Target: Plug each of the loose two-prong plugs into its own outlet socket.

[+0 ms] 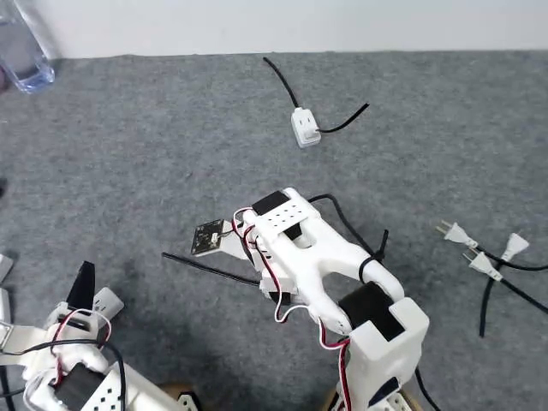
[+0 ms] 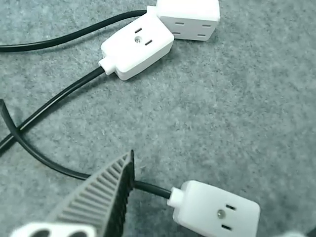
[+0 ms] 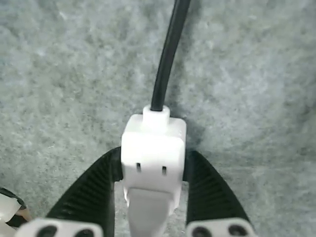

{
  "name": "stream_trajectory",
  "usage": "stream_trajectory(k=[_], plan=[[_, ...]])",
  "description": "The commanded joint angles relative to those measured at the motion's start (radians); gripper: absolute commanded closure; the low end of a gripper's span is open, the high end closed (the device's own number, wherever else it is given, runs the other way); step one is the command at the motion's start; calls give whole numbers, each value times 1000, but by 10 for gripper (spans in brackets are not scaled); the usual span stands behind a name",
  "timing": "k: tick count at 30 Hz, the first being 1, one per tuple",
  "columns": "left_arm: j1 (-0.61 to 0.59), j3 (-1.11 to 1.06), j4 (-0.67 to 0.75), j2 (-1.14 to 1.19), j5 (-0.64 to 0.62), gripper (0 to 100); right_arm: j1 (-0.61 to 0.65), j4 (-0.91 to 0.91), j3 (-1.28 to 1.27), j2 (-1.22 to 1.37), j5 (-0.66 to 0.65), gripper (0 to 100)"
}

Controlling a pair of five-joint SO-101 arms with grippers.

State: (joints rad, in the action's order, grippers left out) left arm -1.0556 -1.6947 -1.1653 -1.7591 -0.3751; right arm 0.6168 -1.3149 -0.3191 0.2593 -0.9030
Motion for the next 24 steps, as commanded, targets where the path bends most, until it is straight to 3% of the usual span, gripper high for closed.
stream_trajectory(k=[1, 5, 11, 17, 24], plan=[[-2, 7, -6, -5, 8, 436, -10, 2, 31, -25, -6, 991], [-2, 7, -6, -5, 8, 436, -67, -38, 137, -76, 12, 991], [0, 7, -6, -5, 8, 436, -162, -31, 316, -87, 196, 991], [0, 7, -6, -5, 8, 436, -199, 110, 388, -88, 460, 991], [0, 7, -6, -5, 8, 436, -331, 303, 388, -87, 671, 991]])
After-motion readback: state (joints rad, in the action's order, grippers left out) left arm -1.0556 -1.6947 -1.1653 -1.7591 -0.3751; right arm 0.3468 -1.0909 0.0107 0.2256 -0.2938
